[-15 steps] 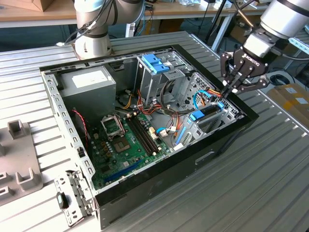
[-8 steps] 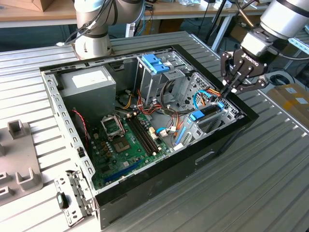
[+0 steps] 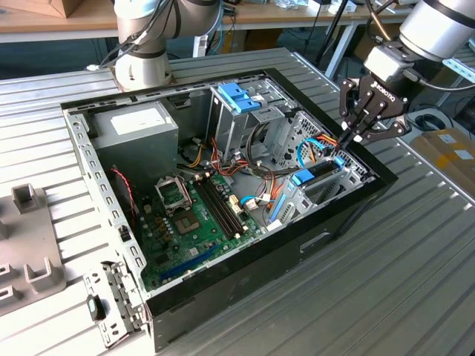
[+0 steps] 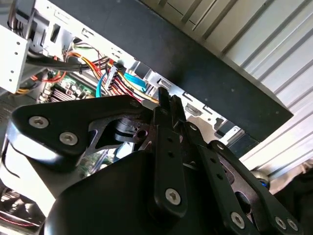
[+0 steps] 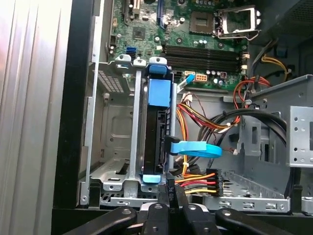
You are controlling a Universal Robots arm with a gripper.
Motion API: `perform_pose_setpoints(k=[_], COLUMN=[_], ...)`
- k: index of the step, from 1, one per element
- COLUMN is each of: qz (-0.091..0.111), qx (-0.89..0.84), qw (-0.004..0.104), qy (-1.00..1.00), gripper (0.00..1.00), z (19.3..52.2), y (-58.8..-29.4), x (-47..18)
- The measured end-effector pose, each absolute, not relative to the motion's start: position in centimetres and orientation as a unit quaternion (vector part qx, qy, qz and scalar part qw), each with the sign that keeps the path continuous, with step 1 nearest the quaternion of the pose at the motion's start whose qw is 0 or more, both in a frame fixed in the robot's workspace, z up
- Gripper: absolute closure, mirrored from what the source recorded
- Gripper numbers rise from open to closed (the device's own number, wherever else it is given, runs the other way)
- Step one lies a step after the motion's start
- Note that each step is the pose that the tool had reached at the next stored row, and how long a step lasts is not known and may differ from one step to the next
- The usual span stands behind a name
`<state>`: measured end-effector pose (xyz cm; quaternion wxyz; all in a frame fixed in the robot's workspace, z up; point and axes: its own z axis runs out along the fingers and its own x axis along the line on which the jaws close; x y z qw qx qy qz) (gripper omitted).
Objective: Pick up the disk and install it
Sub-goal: 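Insert the first disk wire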
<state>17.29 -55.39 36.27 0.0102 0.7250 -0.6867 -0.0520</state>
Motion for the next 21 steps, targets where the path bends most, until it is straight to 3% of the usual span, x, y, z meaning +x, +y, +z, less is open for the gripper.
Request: perform_pose_setpoints(k=[21], qz=[-0.053], qx=[0.684], qw=[0.007], qy=[-0.728], gripper=[0.83], z=[36.15], y=[-55.39], x=[16.45])
